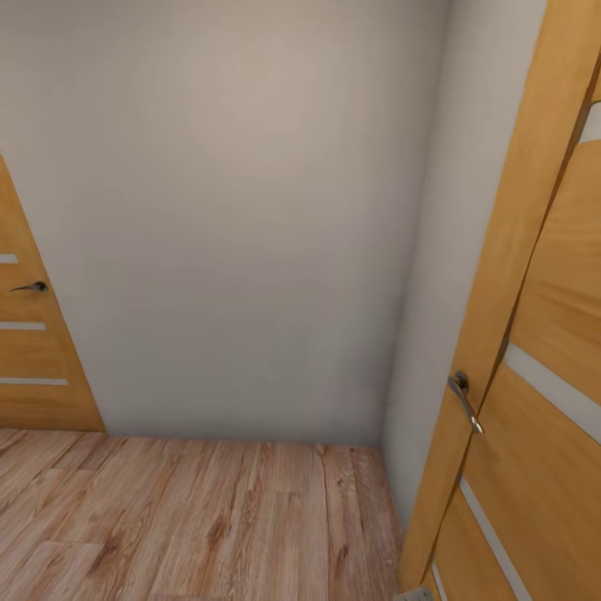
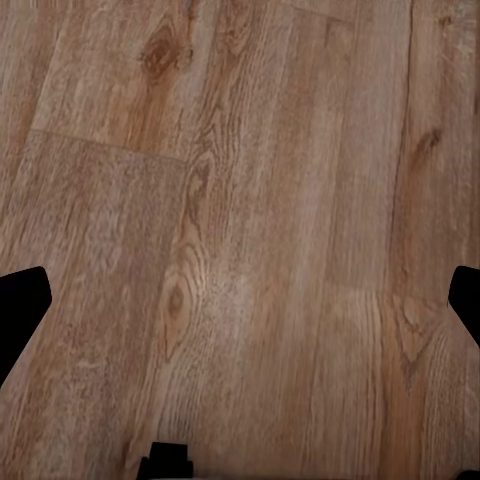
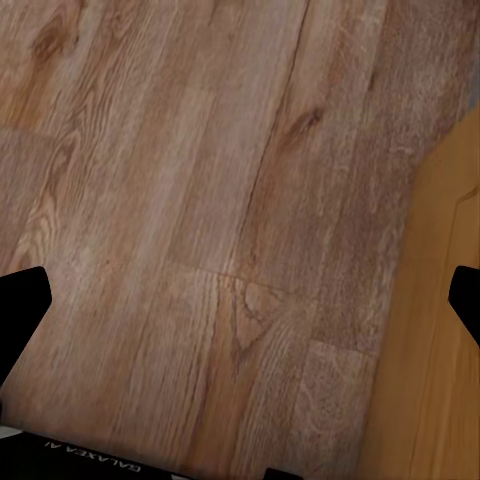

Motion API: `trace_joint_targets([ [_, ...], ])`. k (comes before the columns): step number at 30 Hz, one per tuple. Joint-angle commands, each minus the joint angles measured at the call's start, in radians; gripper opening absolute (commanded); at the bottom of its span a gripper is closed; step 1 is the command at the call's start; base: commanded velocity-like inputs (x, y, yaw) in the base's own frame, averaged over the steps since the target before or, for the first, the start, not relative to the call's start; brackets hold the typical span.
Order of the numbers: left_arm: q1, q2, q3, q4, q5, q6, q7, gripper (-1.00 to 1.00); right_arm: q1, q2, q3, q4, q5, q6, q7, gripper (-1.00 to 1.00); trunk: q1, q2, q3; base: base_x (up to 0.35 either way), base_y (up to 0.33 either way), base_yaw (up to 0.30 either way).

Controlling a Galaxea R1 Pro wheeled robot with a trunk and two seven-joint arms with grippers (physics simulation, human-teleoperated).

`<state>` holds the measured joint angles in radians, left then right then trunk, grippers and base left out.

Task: Move the two storage containers from the living room to the garage. In the garage, place one container on the floor and stack the other container on top of it (either order is fine).

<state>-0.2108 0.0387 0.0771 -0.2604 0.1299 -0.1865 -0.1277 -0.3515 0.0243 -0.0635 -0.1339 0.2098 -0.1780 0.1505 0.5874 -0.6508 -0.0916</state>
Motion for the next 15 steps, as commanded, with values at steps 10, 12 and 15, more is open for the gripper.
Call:
trace_joint_targets([
  [10, -0.001, -0.001, 0.007, 0.001, 0.008, -0.001, -0.01, 1.0, -0.001, 0.0, -0.007, 0.0, 0.008, -0.003, 0.003, 1.0, 0.001, -0.001, -0.002, 0.043, 0.0, 0.0],
  [12, -0.001, -0.001, 0.007, 0.001, 0.008, -0.001, -0.01, 1.0, -0.001, 0.0, -0.007, 0.0, 0.008, -0.003, 0.003, 1.0, 0.001, -0.001, -0.002, 0.0, 0.0, 0.0],
  [15, -0.001, -0.001, 0.007, 0.001, 0.008, -0.001, -0.01, 1.0, -0.001, 0.0, -0.007, 0.0, 0.008, -0.003, 0.003, 1.0, 0.001, -0.001, -0.002, 0.0, 0.0, 0.0],
])
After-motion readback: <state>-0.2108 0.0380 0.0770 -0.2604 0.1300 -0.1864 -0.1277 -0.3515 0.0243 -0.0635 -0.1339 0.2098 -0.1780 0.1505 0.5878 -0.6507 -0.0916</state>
